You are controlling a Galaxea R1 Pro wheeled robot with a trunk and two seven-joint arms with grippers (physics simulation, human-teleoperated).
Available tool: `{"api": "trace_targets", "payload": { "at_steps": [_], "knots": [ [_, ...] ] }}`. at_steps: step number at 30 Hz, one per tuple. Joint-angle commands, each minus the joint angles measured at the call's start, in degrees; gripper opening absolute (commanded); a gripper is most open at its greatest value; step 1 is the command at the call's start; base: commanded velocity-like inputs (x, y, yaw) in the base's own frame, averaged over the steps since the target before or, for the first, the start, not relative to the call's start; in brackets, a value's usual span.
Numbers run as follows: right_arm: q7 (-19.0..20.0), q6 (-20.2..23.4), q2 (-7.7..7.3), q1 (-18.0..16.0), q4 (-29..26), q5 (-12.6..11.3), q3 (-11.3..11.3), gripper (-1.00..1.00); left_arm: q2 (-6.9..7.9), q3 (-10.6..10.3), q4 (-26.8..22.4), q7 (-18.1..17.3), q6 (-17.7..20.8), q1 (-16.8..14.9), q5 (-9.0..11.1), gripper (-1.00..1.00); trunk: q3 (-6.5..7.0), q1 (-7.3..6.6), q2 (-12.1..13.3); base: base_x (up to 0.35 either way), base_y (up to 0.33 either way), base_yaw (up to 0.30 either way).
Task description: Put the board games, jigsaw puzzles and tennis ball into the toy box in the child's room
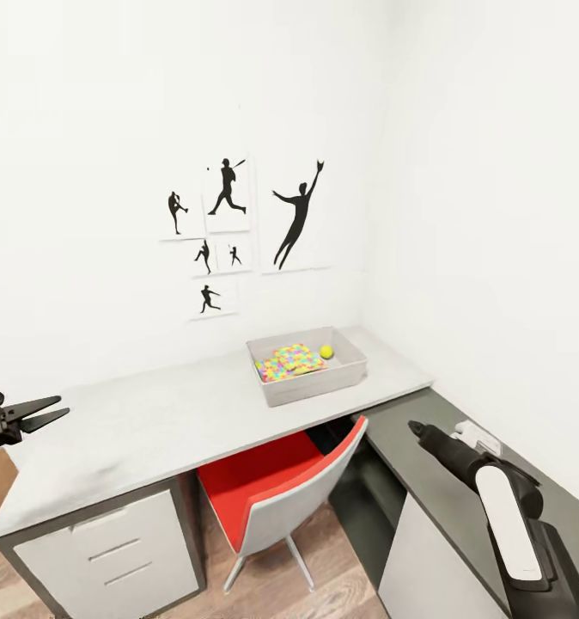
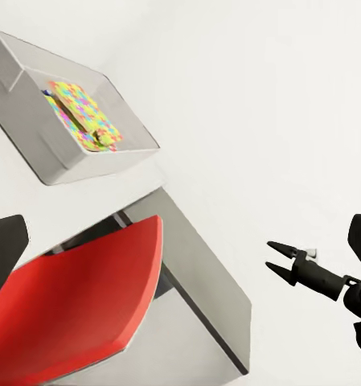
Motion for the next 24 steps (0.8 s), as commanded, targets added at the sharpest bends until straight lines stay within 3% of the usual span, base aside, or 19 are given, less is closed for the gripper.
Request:
{"api": "trace_targets", "payload": {
  "at_steps": [1, 15, 24],
  "knots": [
    [-0.5, 0.1, -0.02, 0.0, -0.1, -0.6, 0.0, 1.0, 0.02, 0.0, 0.0, -0.2, 0.6, -0.1, -0.1, 1.0, -0.11, 0.02, -0.1, -0.039, 0.0, 0.2],
    [-0.5, 0.1, -0.03, 0.0, 0.0, -0.5, 0.1, 1.0, 0.01, 0.0, 0.0, -0.2, 0.6, -0.1, -0.1, 1.0, -0.11, 0.02, -0.1, -0.092, 0.0, 0.258],
    [-0.5, 0.1, -0.02, 0.0, 0.0, -0.5, 0.2, 1.0, -0.01, 0.0, 0.0, -0.2, 0.6, -0.1, -0.1, 1.0, -0.11, 0.02, -0.1, -0.198, 0.0, 0.037]
  ]
}}
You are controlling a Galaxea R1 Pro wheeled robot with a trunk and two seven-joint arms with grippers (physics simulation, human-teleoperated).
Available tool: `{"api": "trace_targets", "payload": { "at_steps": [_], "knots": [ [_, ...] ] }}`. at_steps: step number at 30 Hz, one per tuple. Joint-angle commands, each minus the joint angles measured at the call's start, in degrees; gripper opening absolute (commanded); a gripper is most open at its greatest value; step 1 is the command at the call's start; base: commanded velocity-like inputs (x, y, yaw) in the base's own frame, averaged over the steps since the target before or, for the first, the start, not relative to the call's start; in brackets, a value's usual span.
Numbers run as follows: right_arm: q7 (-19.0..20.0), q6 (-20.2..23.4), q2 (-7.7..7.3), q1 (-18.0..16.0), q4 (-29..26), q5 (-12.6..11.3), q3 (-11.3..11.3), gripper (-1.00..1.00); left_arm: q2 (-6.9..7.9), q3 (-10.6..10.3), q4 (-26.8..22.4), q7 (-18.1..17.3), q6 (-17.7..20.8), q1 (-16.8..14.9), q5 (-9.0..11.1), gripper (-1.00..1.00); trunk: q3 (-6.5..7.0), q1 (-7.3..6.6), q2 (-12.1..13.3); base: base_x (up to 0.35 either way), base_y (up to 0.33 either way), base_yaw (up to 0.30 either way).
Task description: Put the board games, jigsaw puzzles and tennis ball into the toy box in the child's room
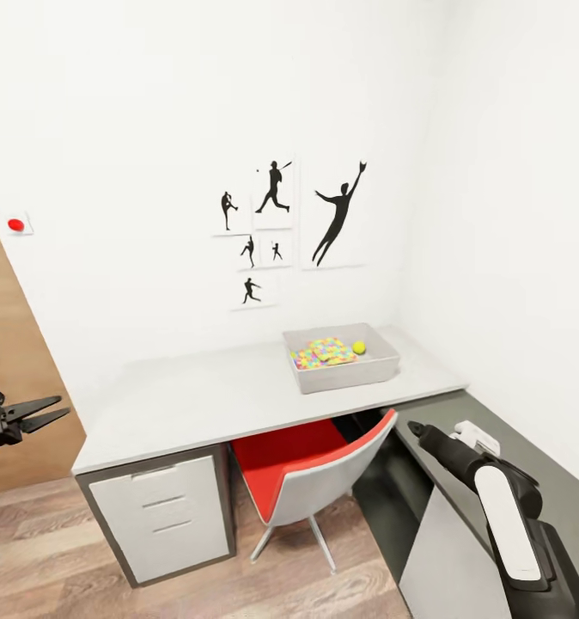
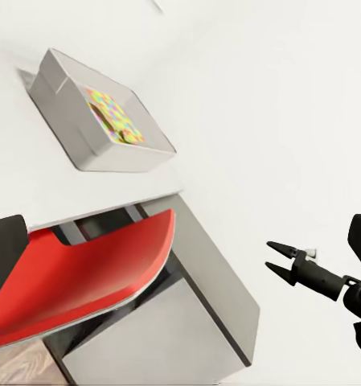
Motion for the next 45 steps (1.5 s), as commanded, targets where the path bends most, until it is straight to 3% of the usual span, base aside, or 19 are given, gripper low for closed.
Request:
{"api": "trace_targets", "payload": {
  "at_steps": [1, 28, 45],
  "knots": [
    [-0.5, 0.2, -0.02, -0.1, -0.1, -0.6, 0.0, 1.0, 0.0, 0.0, 0.0, -0.2, 0.6, -0.1, 0.0, 1.0, -0.11, 0.0, -0.1, -0.151, 0.0, 0.021],
    [-0.5, 0.2, -0.02, -0.1, 0.0, -0.6, 0.0, 1.0, 0.15, 0.1, 0.2, -0.2, 1.2, 0.0, 0.3, 1.0, -0.11, 0.0, -0.1, -0.015, 0.002, 0.201],
    [-0.5, 0.2, -0.02, -0.1, 0.0, -0.6, 0.0, 1.0, 0.17, 0.1, 0.2, -0.2, 1.1, -0.1, 0.3, 1.0, 0.1, 0.0, -0.1, 0.0, 0.159, 0.188]
  ]
}}
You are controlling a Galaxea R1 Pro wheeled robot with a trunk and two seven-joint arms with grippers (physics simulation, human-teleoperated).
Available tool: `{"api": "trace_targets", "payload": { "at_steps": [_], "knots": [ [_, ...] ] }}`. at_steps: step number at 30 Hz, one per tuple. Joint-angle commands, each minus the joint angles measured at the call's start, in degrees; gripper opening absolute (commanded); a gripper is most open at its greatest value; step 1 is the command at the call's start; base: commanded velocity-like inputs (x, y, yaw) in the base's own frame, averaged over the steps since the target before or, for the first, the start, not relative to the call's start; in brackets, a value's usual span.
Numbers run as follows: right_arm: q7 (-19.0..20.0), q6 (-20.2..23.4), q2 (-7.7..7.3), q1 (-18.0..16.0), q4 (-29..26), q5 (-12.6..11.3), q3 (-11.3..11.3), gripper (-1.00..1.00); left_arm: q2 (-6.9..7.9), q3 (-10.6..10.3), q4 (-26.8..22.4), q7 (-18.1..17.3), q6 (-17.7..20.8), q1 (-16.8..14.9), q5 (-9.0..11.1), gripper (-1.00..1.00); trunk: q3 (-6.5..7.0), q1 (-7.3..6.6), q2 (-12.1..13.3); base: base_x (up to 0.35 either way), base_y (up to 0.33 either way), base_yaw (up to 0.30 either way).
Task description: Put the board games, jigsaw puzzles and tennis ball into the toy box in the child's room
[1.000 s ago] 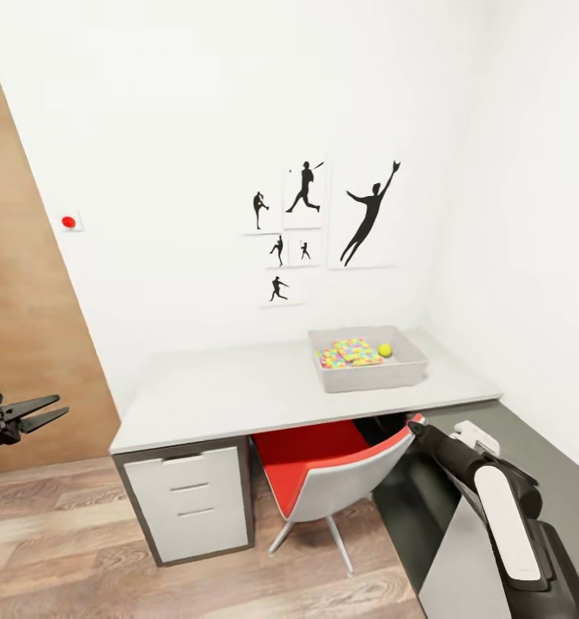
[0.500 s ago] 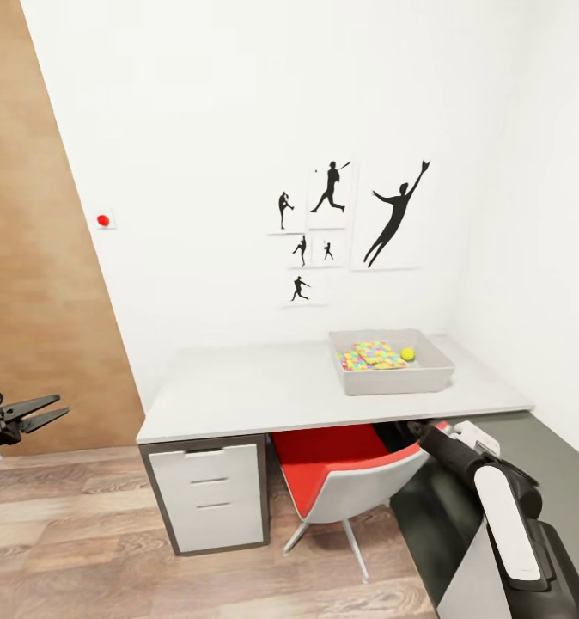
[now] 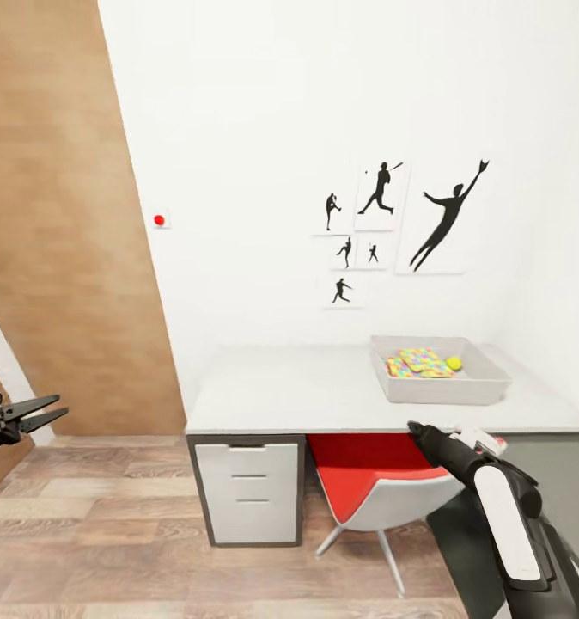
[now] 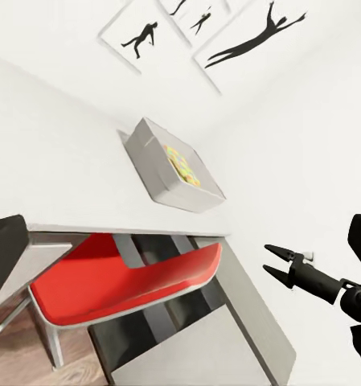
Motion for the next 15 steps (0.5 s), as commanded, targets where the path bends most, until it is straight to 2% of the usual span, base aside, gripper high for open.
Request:
{"api": "trace_targets", "payload": {
  "at_steps": [1, 8, 15],
  "knots": [
    [-0.5, 0.2, -0.02, 0.0, -0.1, -0.6, 0.0, 1.0, -0.01, 0.0, 0.0, -0.2, 0.6, -0.1, 0.0, 1.0, -0.09, 0.02, -0.1, 0.0, 0.219, 0.277],
    [-0.5, 0.2, -0.01, 0.0, -0.1, -0.6, 0.0, 1.0, 0.02, 0.0, 0.0, -0.2, 0.5, -0.1, 0.0, 1.0, 0.04, 0.02, -0.1, 0.0, 0.203, 0.268],
    [-0.5, 0.1, -0.02, 0.0, -0.1, -0.6, 0.0, 1.0, -0.03, 0.0, 0.1, -0.2, 0.3, -0.1, -0.1, 1.0, 0.06, 0.02, -0.1, 0.02, 0.066, 0.059]
  ]
}}
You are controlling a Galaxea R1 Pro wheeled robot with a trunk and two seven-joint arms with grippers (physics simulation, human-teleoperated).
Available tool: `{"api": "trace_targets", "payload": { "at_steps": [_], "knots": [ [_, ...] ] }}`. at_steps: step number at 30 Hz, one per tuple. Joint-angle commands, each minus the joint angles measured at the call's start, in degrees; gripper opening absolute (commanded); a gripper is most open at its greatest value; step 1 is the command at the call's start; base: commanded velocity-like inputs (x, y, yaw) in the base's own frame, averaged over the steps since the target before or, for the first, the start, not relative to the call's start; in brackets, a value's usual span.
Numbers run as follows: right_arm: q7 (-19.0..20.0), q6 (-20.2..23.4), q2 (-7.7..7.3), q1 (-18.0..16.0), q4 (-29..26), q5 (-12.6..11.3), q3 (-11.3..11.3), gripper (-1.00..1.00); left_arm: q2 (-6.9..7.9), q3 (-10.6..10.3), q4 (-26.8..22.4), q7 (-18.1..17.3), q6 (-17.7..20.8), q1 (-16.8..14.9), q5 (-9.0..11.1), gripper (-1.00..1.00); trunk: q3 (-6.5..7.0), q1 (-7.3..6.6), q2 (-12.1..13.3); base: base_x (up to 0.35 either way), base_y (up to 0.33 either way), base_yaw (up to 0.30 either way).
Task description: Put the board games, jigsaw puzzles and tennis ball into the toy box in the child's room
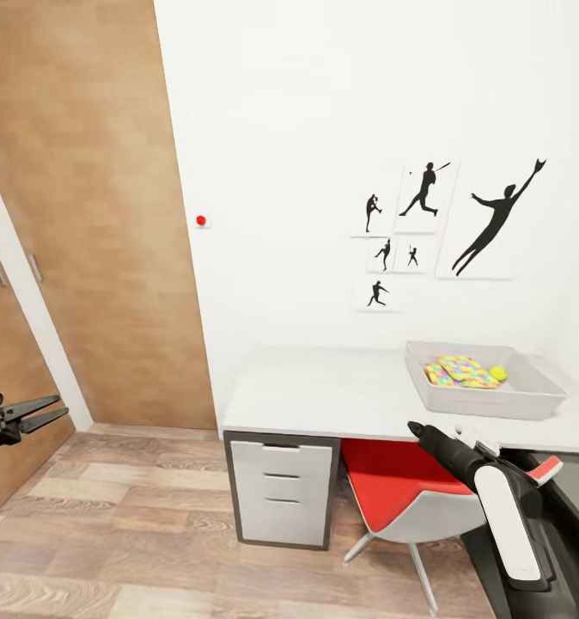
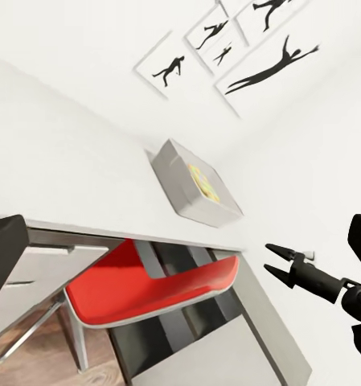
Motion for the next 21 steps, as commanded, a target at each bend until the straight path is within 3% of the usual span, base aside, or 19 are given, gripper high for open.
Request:
{"api": "trace_targets", "payload": {
  "at_steps": [1, 8, 15, 21],
  "knots": [
    [-0.5, 0.2, -0.01, -0.1, -0.1, -0.6, 0.0, 1.0, -0.01, 0.0, 0.0, -0.2, 0.6, -0.1, 0.0, 1.0, -0.11, 0.03, -0.1, 0.103, 0.16, 0.012],
    [-0.6, -1.7, -0.01, -0.1, 2.7, -0.4, 0.3, 1.0, 0.0, 0.0, 0.0, -0.2, 0.5, -0.1, -0.2, 1.0, -0.11, 0.03, -0.1, 0.089, 0.11, 0.003],
    [-0.5, -3.2, 0.25, -0.1, 3.6, 2.8, 0.3, 1.0, 0.01, 0.0, 0.0, -0.2, 0.5, -0.1, -0.2, 1.0, -0.11, 0.03, -0.1, 0.009, 0.034, 0.0],
    [-0.5, -3.3, 0.73, -0.1, 3.7, 3.4, 0.3, 1.0, 0.01, 0.0, 0.0, -0.2, 0.5, -0.1, -0.2, 1.0, -0.11, 0.03, -0.1, 0.044, 0.123, 0.0]
  ]
}}
